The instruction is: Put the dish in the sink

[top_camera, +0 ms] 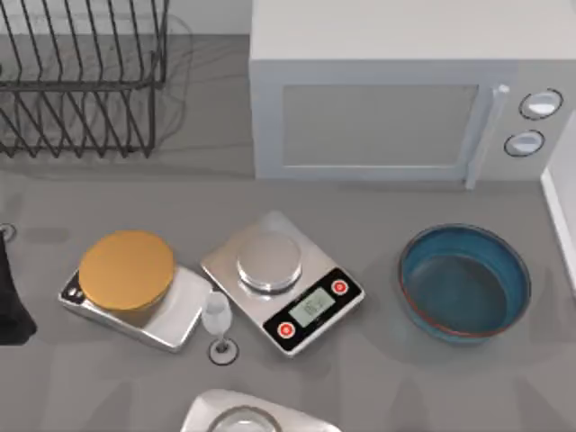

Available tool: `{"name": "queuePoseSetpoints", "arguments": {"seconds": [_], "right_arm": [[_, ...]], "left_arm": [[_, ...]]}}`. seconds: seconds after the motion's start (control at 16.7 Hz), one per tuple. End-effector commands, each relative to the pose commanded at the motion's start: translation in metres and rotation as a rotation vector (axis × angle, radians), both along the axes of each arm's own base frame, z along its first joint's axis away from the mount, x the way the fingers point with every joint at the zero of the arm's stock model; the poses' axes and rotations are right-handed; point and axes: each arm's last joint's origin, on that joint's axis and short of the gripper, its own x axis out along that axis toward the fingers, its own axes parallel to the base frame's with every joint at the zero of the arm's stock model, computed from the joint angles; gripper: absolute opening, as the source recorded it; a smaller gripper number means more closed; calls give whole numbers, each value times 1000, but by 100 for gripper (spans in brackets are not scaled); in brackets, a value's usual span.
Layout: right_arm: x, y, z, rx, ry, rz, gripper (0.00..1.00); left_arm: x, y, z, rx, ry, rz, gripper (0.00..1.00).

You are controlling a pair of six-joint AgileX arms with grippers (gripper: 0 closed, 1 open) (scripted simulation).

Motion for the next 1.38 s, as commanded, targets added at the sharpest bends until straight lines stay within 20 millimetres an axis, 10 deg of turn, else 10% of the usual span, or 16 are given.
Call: {"name": "queuePoseSetpoints", "arguments": {"seconds": [0.6,0.9,1.38], "right_arm": [[15,9,57,59,331,58,100],[75,27,88,77,822,71,100],[178,73,80,31,1427,17,100]], "left_arm": [[0,0,0,0,0,0,100],[0,0,0,0,0,0,100],[0,0,0,0,0,0,100]]}}
